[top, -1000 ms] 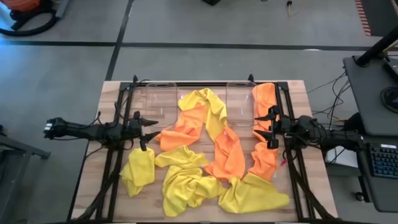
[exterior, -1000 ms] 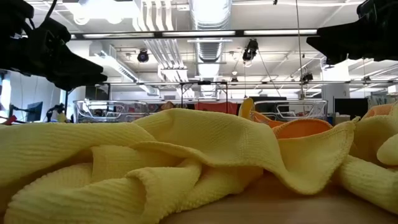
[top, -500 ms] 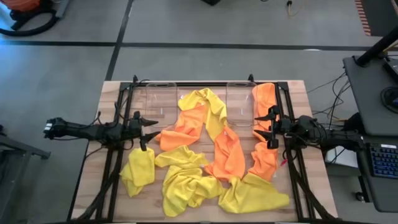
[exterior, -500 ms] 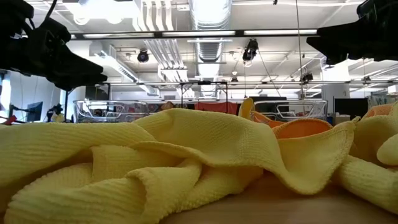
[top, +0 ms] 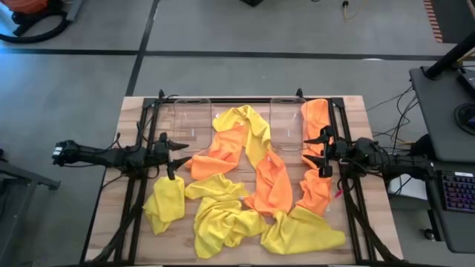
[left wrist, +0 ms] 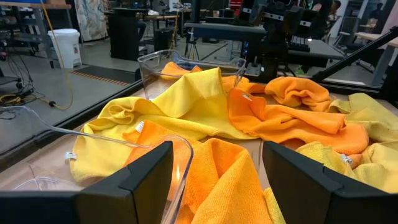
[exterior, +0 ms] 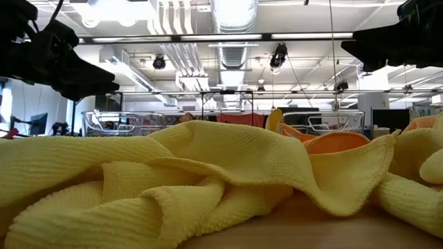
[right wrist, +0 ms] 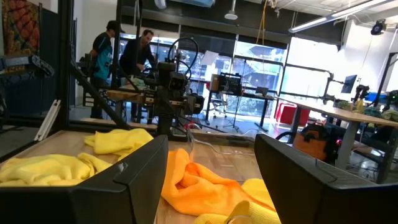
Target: Sort microfiber towel by color & place in baskets
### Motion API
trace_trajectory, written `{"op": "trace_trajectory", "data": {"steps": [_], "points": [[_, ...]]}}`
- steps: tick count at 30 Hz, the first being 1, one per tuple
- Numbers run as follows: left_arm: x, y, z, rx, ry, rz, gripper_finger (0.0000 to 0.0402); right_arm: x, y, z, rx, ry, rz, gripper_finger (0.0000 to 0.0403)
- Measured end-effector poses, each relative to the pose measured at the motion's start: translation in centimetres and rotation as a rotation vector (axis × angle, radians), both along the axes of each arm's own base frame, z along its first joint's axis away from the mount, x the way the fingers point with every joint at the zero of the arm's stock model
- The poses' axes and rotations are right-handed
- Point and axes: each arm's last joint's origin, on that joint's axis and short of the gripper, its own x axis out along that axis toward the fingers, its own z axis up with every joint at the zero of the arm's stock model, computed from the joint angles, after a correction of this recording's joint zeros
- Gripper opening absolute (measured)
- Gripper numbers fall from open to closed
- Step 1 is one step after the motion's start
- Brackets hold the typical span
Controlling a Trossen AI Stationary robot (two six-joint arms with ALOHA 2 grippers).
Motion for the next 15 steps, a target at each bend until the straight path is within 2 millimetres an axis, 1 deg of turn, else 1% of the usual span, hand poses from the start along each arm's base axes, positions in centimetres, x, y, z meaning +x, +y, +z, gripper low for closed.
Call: {"op": "trace_trajectory", "data": {"steps": [15], "points": [[0.0,0.0,0.0,0.0,0.0,0.0,0.0232,0.0,0.0,0.02,0.007,-0.001,0.001,0.0237]]}}
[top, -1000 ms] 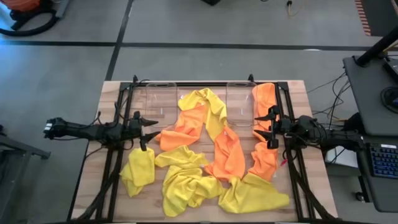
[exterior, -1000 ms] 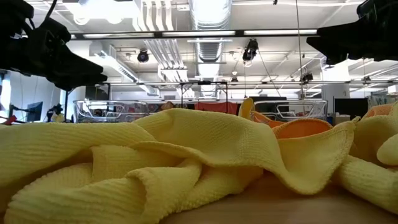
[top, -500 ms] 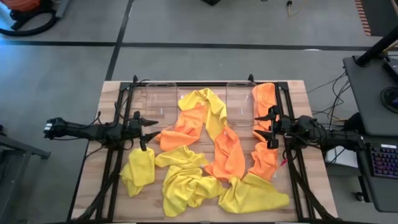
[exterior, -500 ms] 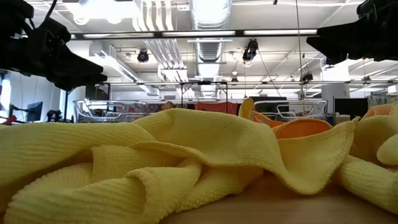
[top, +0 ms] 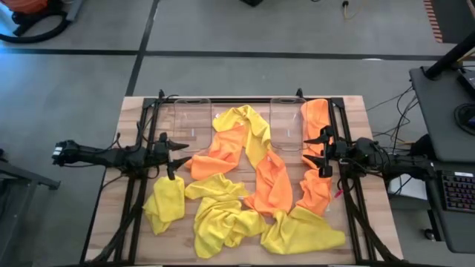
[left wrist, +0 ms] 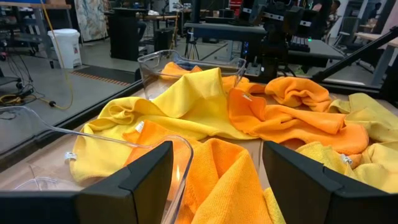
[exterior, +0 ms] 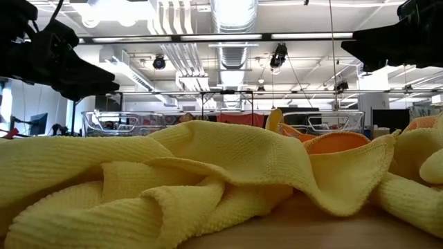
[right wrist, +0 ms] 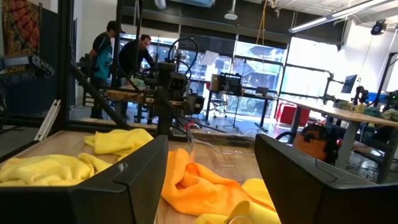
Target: Sort microfiber towel by color & place in baskets
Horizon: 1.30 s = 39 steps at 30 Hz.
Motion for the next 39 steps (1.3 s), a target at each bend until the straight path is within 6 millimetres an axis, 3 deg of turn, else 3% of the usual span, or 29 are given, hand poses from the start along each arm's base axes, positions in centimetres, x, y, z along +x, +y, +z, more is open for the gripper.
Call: {"op": "trace_trajectory", "data": {"steps": [3,7,9,15,22,30,33,39], "points": [[0.1,0.0,0.4,-0.043,-0.065,0.003,0.0232,0.0,0.0,0.0,0.167,-0.01,0.034,0.0237],[0.1,-0.1,2.4,-0.508,-0.398,-0.012,0.0232,0.0,-0.1,0.4,0.515,-0.061,0.085,0.0238],[0.0,0.0,2.8,-0.557,-0.457,-0.006,0.0232,0.2,0.0,0.4,0.569,-0.008,0.1,0.0237],[-0.2,0.1,3.7,-0.557,-0.544,-0.015,0.0232,1.4,0.5,0.9,0.671,0.126,0.144,0.0238],[-0.2,0.2,4.3,-0.573,-0.622,0.021,0.0232,4.4,1.2,1.5,0.697,0.429,0.114,0.0237],[1.2,-0.1,3.6,-0.593,-0.506,0.025,0.0232,6.9,2.4,3.3,0.69,0.708,0.088,0.0237],[1.7,-0.2,4.3,-0.54,-0.473,0.018,0.0232,8.2,3.1,5.0,0.663,0.713,0.128,0.0238],[3.1,-0.6,6.4,-0.344,-0.347,-0.049,0.0232,10.8,4.5,5.6,0.57,0.8,0.172,0.0237]]}}
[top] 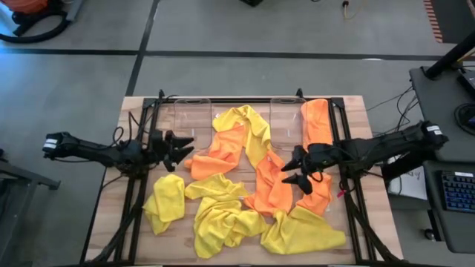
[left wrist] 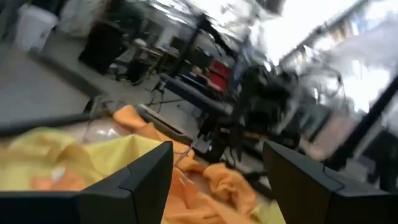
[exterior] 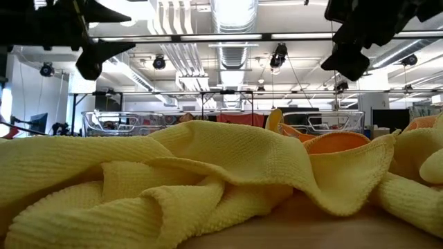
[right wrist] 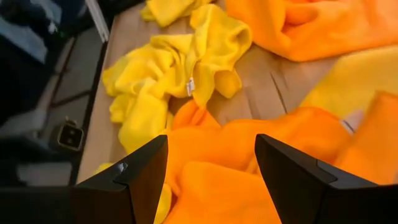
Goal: Sort microfiber towel by color & place in baskets
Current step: Put the yellow microfiber cloth into the left transparent bin
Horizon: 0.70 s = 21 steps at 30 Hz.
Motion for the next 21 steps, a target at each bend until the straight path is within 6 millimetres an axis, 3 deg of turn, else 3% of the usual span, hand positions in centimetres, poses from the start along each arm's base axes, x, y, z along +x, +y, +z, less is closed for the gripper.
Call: {"op": "trace_trajectory", "data": {"steps": [5,13,21], "points": [[1.4,-1.2,1.7,0.191,0.085,-0.118,0.0232,1.9,0.7,-0.2,-0.076,0.032,0.067,0.0238],[3.9,-4.3,2.4,0.149,0.216,-0.226,0.0232,3.9,2.5,-1.0,-0.133,0.062,0.188,0.0237],[6.6,-5.4,2.6,0.089,0.458,-0.19,0.0232,6.1,3.0,-2.2,-0.115,0.09,0.172,0.0238]]}}
